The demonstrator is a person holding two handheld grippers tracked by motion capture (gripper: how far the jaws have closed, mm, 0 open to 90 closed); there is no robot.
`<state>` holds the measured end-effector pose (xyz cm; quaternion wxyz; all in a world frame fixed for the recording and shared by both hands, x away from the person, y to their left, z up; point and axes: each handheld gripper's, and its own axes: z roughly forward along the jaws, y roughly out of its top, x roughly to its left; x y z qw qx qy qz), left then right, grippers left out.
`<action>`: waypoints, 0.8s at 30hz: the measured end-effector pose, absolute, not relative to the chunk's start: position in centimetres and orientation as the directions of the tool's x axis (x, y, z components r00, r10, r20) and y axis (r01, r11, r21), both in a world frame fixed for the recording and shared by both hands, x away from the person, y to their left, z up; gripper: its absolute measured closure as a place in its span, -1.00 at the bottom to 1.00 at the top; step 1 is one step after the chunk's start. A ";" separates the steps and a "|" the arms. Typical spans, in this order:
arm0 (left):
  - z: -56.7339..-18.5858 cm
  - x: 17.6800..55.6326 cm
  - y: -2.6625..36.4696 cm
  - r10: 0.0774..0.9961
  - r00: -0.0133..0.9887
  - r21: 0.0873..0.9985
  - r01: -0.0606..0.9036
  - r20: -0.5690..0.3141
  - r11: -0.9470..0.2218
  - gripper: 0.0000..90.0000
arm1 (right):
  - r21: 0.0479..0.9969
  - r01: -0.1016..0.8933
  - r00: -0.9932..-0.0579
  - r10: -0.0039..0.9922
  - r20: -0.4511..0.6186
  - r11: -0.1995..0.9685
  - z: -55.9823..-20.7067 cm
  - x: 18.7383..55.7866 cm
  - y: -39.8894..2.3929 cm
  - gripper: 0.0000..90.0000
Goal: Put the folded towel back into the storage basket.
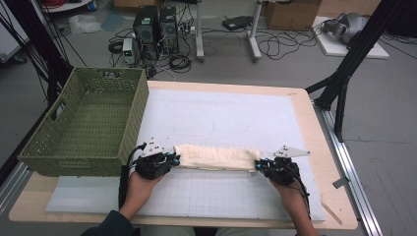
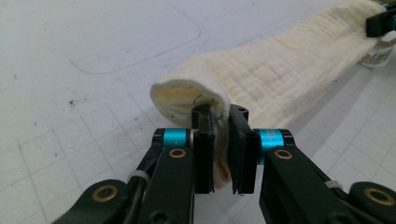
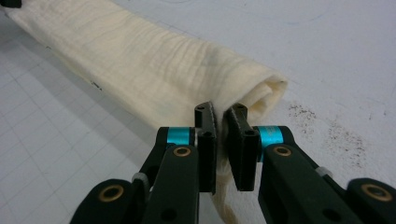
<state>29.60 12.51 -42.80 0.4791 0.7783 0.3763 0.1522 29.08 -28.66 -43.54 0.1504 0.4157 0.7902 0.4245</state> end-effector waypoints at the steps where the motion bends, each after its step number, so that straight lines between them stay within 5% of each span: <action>1: -42.6 29.6 12.6 0.730 0.671 0.865 0.436 -0.129 -0.248 0.81 | 0.798 0.525 -0.612 0.783 0.114 0.294 -43.4 29.0 -28.6 0.85; 24: -41.0 29.2 13.2 0.709 0.693 0.908 0.371 -0.129 -0.197 0.81 | 0.843 0.472 -0.629 0.769 0.116 0.259 -41.9 28.7 -29.2 0.85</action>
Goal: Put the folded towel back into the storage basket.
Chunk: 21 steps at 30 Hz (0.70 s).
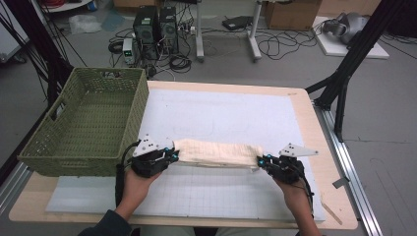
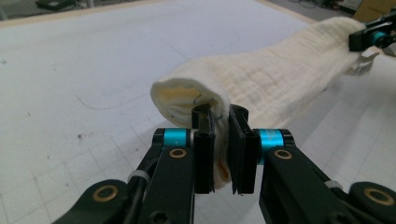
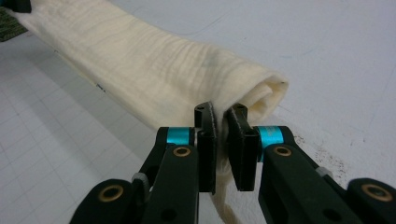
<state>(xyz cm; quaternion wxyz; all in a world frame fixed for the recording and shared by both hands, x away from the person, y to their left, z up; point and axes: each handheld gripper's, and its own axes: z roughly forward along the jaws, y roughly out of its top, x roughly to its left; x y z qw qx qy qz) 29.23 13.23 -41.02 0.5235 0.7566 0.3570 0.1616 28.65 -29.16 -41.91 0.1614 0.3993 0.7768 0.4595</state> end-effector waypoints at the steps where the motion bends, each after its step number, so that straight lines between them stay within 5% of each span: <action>1: -41.0 29.2 13.3 0.708 0.694 0.909 0.369 -0.131 -0.193 0.81 | 0.843 0.466 -0.633 0.767 0.107 0.267 -41.9 28.7 -29.1 0.85; 21: -39.5 29.1 13.5 0.706 0.696 0.928 0.336 -0.130 -0.161 0.81 | 0.868 0.446 -0.621 0.774 0.127 0.216 -40.6 29.3 -29.4 0.85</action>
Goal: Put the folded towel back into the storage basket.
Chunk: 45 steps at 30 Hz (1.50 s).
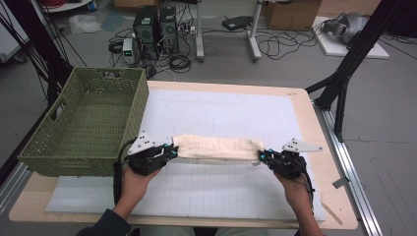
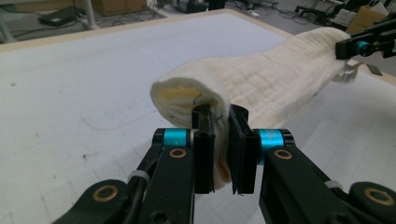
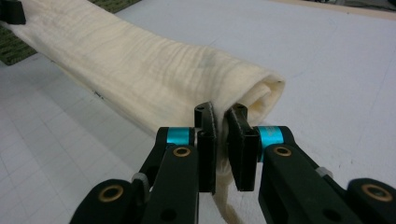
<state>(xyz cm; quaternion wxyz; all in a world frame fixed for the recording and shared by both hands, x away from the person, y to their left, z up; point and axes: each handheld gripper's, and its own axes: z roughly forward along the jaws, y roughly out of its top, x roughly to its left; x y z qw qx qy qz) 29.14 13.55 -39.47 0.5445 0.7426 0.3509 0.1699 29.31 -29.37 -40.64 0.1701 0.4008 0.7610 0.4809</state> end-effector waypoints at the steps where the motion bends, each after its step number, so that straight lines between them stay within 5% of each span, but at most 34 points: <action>1: -39.2 29.1 13.6 0.706 0.697 0.930 0.332 -0.129 -0.158 0.81 | 0.870 0.440 -0.626 0.770 0.120 0.223 -40.5 29.4 -29.3 0.85; 16: -34.3 28.4 15.4 0.708 0.703 0.954 0.256 -0.073 -0.155 0.81 | 0.895 0.360 -0.652 0.757 0.042 0.261 -35.8 32.4 -27.4 0.85; 45: -30.1 26.4 23.1 0.797 0.604 0.974 0.178 0.001 -0.136 0.80 | 0.905 0.238 -0.716 0.693 -0.082 0.353 -30.4 40.1 -16.1 0.85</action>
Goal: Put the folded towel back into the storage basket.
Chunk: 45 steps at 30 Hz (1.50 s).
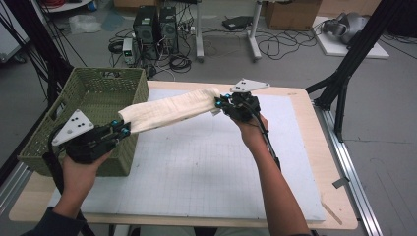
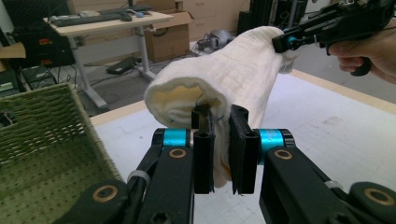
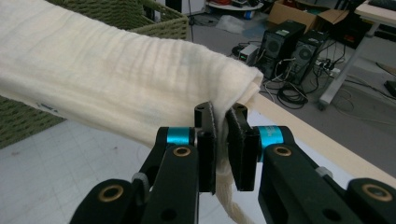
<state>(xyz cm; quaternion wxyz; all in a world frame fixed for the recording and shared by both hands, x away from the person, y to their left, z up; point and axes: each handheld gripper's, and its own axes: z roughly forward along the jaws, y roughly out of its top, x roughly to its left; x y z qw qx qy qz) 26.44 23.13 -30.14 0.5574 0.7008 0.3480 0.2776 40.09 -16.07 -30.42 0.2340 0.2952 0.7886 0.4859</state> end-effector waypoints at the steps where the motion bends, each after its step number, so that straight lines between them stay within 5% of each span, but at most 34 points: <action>1: -30.1 26.4 23.4 0.801 0.598 0.974 0.179 0.003 -0.137 0.80 | 0.904 0.240 -0.714 0.695 -0.083 0.354 -30.3 40.3 -15.6 0.85; 45: -31.0 22.1 35.2 0.923 0.384 0.979 0.182 0.016 -0.093 0.80 | 0.874 0.121 -0.805 0.562 -0.191 0.470 -28.1 44.9 3.3 0.85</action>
